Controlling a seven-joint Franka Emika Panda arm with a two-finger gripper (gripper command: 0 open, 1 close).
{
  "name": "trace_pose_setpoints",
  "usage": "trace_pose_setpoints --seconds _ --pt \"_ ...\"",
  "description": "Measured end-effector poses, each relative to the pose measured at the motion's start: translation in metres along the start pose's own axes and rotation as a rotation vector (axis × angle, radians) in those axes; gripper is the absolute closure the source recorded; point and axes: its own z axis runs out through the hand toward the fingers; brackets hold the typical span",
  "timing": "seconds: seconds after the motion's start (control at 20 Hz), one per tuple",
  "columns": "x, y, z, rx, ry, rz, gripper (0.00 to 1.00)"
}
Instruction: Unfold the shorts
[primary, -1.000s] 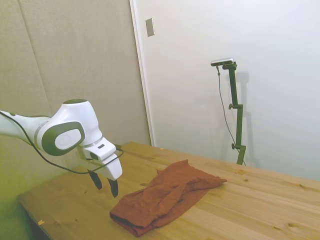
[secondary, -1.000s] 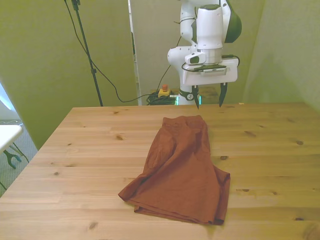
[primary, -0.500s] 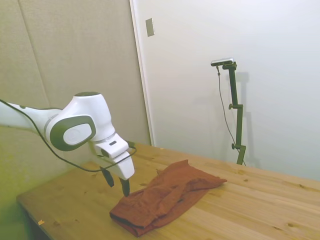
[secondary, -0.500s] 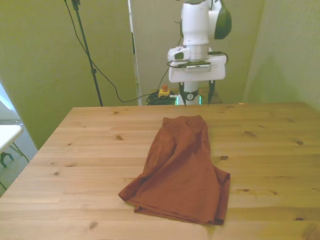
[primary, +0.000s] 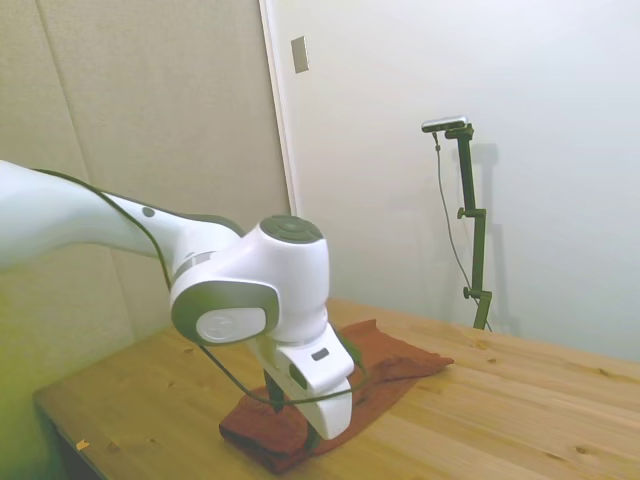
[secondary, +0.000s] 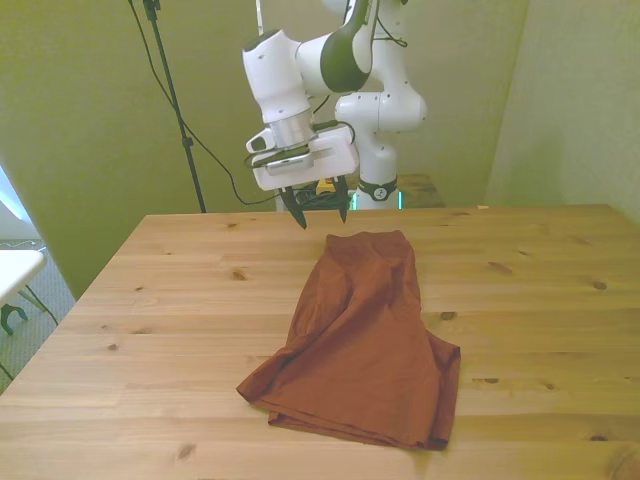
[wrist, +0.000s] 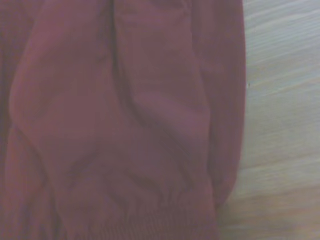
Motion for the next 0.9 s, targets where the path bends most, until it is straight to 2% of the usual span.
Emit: trace_pose_setpoints --seconds 0.2,0.25,0.6,0.9 --pt "0.017 0.001 0.014 0.014 -0.085 -0.012 0.00" --pt "0.019 0.000 0.018 0.017 -0.102 -0.019 1.00" --pt "0.018 -0.013 0.041 0.051 -0.214 -0.095 1.00" --pt "0.018 -0.015 0.045 0.044 -0.237 -0.117 1.00"
